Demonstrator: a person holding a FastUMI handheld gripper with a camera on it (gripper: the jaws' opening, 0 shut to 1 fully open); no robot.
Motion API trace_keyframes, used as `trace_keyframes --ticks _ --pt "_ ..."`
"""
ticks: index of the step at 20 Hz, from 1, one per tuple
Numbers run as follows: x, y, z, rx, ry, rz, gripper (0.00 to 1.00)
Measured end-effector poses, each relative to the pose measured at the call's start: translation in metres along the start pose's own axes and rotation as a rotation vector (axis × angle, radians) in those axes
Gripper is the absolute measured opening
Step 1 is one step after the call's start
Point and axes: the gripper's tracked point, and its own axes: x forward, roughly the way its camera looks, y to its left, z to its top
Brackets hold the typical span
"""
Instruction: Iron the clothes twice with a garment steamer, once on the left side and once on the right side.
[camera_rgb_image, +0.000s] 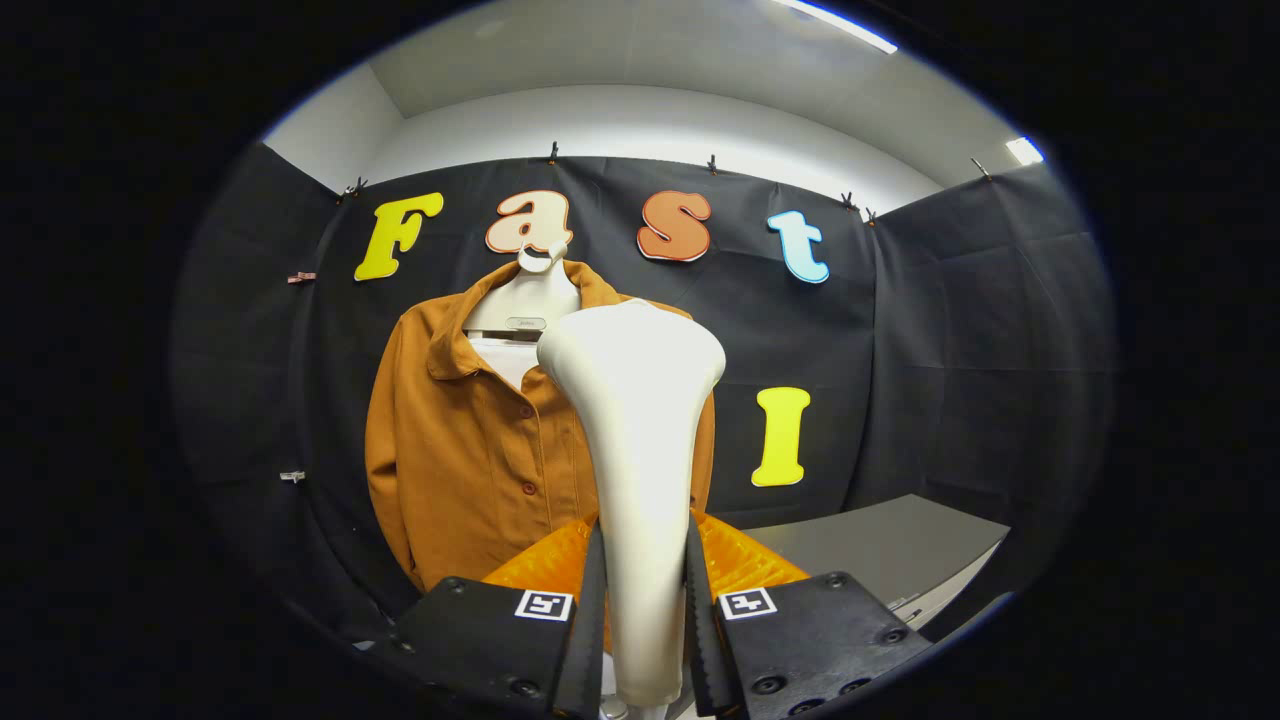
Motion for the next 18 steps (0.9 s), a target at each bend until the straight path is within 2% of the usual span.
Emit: trace_keyframes --ticks 18 --pt "-0.0036 0.0011 0.0032 0.0 -0.01 0.011 0.38"
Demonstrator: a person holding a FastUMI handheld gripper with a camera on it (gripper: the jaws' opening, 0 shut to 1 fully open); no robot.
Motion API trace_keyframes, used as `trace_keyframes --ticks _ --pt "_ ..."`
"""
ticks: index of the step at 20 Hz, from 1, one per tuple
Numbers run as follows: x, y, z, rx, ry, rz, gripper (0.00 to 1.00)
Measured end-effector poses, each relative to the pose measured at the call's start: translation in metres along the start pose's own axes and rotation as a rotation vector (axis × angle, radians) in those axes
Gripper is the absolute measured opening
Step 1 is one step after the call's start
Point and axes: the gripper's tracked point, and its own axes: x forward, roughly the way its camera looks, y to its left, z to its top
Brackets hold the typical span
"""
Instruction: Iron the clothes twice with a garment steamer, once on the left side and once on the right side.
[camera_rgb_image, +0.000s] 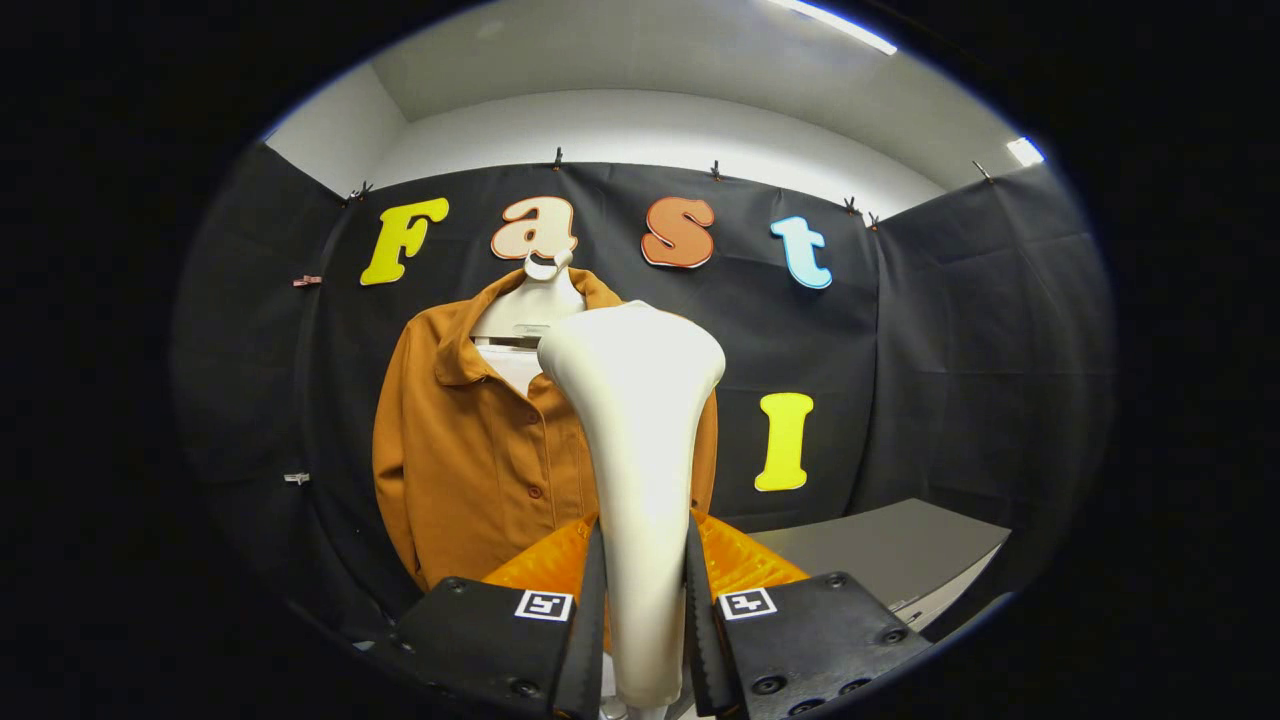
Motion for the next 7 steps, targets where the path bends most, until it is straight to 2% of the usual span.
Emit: trace_keyframes --ticks 7 --pt "0.0019 0.0007 0.0005 -0.003 -0.002 -0.002 0.39"
